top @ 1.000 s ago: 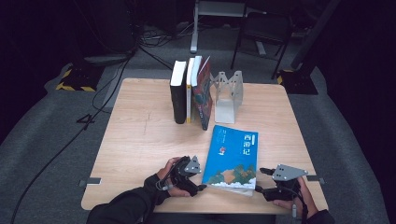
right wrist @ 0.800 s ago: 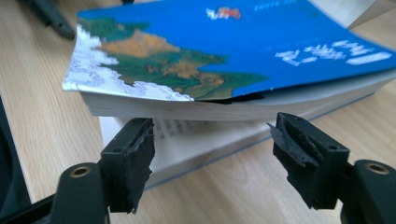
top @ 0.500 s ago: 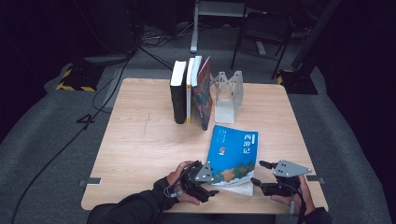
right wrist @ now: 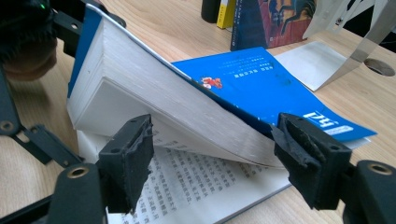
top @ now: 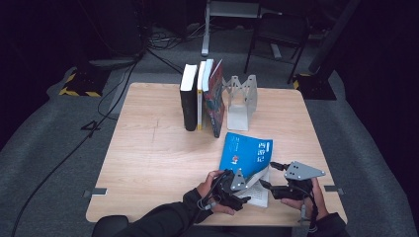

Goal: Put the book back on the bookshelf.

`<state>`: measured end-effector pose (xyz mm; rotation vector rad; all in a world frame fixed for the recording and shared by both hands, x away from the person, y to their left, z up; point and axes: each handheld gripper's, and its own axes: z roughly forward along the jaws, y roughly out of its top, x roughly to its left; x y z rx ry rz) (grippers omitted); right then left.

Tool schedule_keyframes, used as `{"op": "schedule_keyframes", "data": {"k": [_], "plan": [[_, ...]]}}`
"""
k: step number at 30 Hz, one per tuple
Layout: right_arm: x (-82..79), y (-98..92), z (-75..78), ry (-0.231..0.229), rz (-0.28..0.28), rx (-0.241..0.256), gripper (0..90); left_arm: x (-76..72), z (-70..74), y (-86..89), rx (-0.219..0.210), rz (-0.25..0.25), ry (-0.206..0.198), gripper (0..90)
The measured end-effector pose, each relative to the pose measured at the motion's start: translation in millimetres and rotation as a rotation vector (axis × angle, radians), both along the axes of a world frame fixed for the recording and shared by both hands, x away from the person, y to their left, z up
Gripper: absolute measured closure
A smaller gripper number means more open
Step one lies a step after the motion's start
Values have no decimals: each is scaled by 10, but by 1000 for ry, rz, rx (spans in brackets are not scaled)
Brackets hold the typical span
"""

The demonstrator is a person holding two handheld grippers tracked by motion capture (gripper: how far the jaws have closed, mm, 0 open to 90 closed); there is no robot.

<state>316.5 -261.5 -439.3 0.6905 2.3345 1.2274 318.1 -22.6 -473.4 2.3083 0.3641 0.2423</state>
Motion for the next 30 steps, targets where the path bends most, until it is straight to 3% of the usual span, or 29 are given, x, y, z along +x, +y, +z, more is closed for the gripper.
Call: {"op": "schedule_keyframes", "data": {"k": [5,8,10,12,15,16,20,25,27,30], "plan": [[28,31,18,-9,3,-3,278,46,5,-35,-19,54,-16,403],[37,32,23,-10,-1,-1,284,75,32,24,-52,11,-11,554],[46,3,22,-7,1,9,313,49,74,45,-49,-5,-47,648],[57,-19,21,3,1,7,326,51,100,70,-58,-6,-51,721],[63,-6,3,-3,10,-35,323,82,124,122,-79,-18,-33,734],[63,-5,-8,3,20,-36,319,84,139,146,-76,-37,-38,736],[70,-10,-26,5,44,-20,310,98,174,286,-103,-85,6,755],[99,0,-32,0,44,-41,284,76,165,341,-46,-106,-11,771],[119,32,-57,-1,48,-82,259,74,160,348,-34,-106,-23,774],[118,44,-45,-14,56,-86,260,74,185,364,-29,-105,-33,779]]}}
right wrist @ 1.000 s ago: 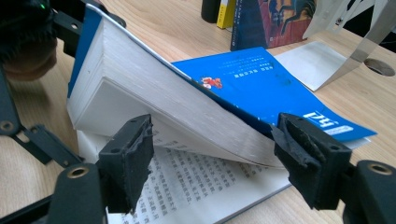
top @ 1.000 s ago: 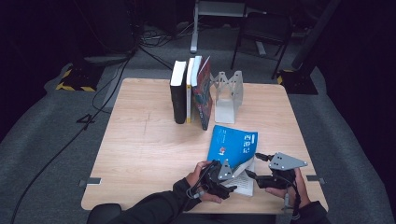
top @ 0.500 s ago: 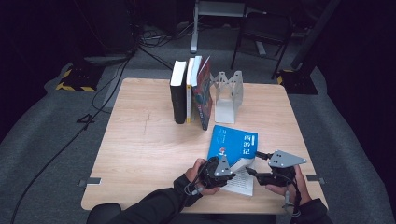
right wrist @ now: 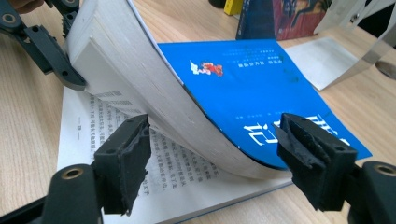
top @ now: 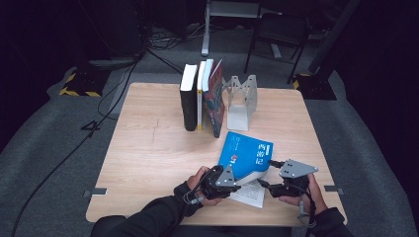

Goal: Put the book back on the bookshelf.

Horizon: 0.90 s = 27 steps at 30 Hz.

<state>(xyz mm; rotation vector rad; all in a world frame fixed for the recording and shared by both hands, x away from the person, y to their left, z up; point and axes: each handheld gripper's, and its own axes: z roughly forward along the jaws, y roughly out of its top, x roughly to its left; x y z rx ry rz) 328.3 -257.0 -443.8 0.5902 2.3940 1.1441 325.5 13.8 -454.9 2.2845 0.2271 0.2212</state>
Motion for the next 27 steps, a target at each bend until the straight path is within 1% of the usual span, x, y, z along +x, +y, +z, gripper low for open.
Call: {"op": "schedule_keyframes", "data": {"k": [1,2,3,4,5,6,7,8,9,10,11,13,14,15,16,17,19,21,22,23,24,26,27], "plan": [[2,4,6,-9,2,-4,258,9,5,21,1,-1,2,779],[18,6,5,-9,5,-6,255,8,5,40,-4,4,-5,783],[31,4,-2,-6,7,-1,258,-9,2,72,-11,16,-19,787],[53,2,-14,-4,13,5,260,-15,4,105,-9,14,-32,790],[71,1,-24,-4,15,0,269,-16,3,148,-17,21,-33,793],[89,-2,-36,0,28,7,299,-16,3,181,-20,23,-31,793],[103,-1,-42,15,41,19,325,-16,7,215,-18,26,-32,793],[110,13,-45,20,47,12,341,-15,5,258,-21,27,-28,793],[110,13,-45,20,47,12,341,-15,5,258,-21,27,-28,793],[117,38,-46,14,61,1,341,-17,7,296,-21,30,-30,793],[127,59,-48,14,71,1,345,-18,9,334,-22,29,-33,794],[156,109,-63,22,98,-5,375,-20,14,447,-20,32,-35,793],[176,141,-76,23,105,-15,379,-20,13,494,-20,39,-33,793],[194,162,-87,31,114,-13,391,-19,13,538,-17,38,-37,792],[211,185,-94,44,126,-5,411,-22,12,571,-17,43,-36,791],[217,207,-98,46,133,-2,432,-21,14,616,-18,48,-32,790],[214,277,-94,42,161,3,501,-12,16,710,-23,64,-28,786],[191,362,-75,19,201,-18,574,-16,13,766,-20,76,-25,772],[182,403,-66,8,222,-39,601,-20,10,793,-16,83,-30,763],[168,440,-62,7,233,-53,619,-27,4,812,-17,95,-28,752],[168,466,-60,6,242,-62,630,-29,0,825,-24,106,-15,737],[163,507,-45,8,248,-74,645,-36,6,823,-21,116,-18,712],[154,521,-35,9,246,-77,650,-37,13,800,-13,117,-9,681]]}}
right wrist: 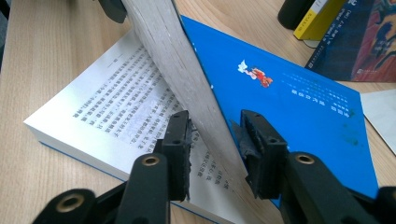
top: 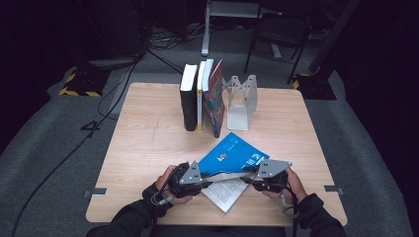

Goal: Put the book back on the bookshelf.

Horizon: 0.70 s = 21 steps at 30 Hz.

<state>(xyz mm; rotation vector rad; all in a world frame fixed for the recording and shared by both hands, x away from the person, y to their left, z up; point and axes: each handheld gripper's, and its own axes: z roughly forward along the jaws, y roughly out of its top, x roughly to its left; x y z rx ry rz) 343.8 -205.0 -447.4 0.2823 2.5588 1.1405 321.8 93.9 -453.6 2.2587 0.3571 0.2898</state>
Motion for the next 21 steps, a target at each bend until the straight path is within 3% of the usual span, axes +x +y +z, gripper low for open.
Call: {"op": "schedule_keyframes", "data": {"k": [4,7,8,10,13,18,21], "plan": [[-45,66,23,-9,4,-14,685,-15,-3,-98,16,11,-11,548],[-123,180,49,-29,23,-42,721,-9,-2,-184,38,22,-18,535],[-145,203,58,-31,27,-46,728,-12,9,-189,41,27,-22,540],[-192,241,81,-34,32,-53,733,3,25,-155,45,12,-23,659],[-243,283,105,-36,31,-50,731,4,31,-92,51,-21,-28,697],[-176,171,98,-2,59,34,610,13,9,-23,47,-42,-32,740],[-14,-51,-19,1,-14,1,502,28,34,43,31,-39,-22,749]]}}
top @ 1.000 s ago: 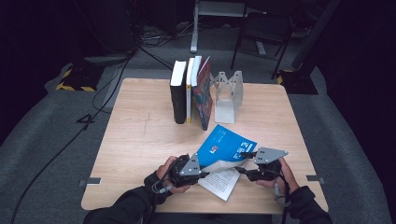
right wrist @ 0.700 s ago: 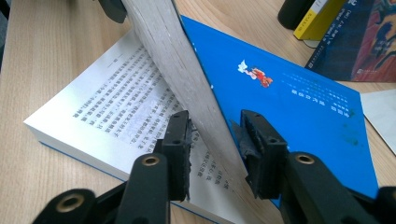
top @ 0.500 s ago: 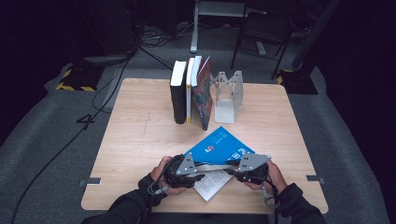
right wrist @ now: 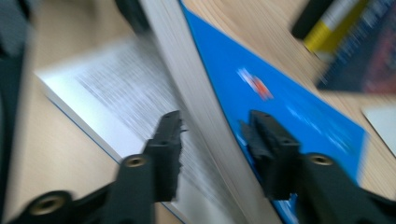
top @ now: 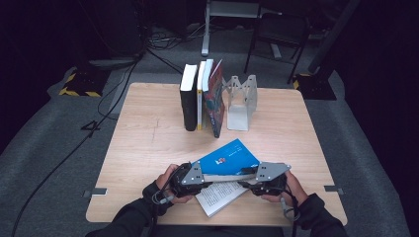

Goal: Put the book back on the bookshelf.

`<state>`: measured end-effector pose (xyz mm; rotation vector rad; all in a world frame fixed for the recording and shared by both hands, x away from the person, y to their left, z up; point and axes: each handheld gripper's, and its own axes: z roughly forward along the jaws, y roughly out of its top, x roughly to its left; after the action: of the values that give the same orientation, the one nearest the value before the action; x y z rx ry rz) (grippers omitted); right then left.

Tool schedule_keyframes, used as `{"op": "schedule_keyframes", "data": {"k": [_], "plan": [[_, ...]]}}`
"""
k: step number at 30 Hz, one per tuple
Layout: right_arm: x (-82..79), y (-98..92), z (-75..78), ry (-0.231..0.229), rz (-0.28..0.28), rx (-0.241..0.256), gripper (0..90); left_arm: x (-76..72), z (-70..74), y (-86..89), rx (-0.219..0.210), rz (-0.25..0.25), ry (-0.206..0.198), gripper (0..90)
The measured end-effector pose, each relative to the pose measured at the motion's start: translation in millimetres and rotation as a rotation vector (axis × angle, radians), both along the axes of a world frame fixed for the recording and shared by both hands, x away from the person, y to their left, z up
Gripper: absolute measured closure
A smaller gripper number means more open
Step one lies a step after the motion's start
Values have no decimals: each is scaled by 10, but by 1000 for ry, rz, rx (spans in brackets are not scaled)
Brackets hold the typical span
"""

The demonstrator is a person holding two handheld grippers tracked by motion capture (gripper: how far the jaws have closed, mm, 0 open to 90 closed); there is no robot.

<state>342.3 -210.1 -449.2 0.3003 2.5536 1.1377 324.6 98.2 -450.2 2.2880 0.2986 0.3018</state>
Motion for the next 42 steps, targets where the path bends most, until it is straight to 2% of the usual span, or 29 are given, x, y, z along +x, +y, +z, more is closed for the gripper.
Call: {"op": "schedule_keyframes", "data": {"k": [2,4,5,7,9,12,14,15,19,24,27,28,29,30,32,33,36,37,38,40,42], "plan": [[100,-152,-73,26,-46,16,488,6,-8,42,0,0,6,750],[169,-307,-127,42,-46,49,526,7,-19,70,-7,4,14,752],[170,-319,-130,43,-41,63,549,8,-17,72,-5,4,16,751],[134,-280,-112,-3,-8,21,613,3,-12,89,0,13,18,743],[72,-231,-85,-33,1,-14,647,-22,-14,122,22,26,-7,722],[-23,-187,-63,-33,-22,-16,663,-38,-45,150,5,50,-17,699],[-122,-183,-45,-31,-34,-20,679,-35,-59,143,1,46,-21,682],[-192,-199,-25,-37,-43,-18,692,-3,-35,114,8,36,-24,676],[-298,-268,-3,-30,-69,1,711,100,-43,25,3,19,-11,654],[-416,-350,53,-57,-95,-3,738,265,-12,-90,-6,4,-27,618],[-389,-384,76,-47,-111,25,744,369,-9,-113,-33,19,-2,578],[-376,-393,77,-40,-115,37,745,387,-16,-117,-40,22,22,560],[-371,-395,79,-38,-113,37,744,381,-18,-123,-25,17,33,547],[-373,-391,77,-39,-107,32,744,340,-20,-132,-12,23,18,544],[-377,-388,72,-41,-103,26,743,298,-23,-145,-17,28,8,534],[-379,-388,63,-45,-95,20,742,257,-15,-156,-32,13,19,513],[-375,-381,39,-35,-87,11,735,137,18,-212,-27,12,-15,501],[-375,-381,39,-36,-85,11,731,93,26,-227,-36,12,-12,513],[-374,-377,40,-38,-79,6,724,62,33,-234,-26,2,-24,589],[-362,-376,42,-41,-69,5,711,12,28,-250,6,-3,-56,640],[-352,-370,40,-36,-66,10,697,2,21,-260,35,-19,-64,675]]}}
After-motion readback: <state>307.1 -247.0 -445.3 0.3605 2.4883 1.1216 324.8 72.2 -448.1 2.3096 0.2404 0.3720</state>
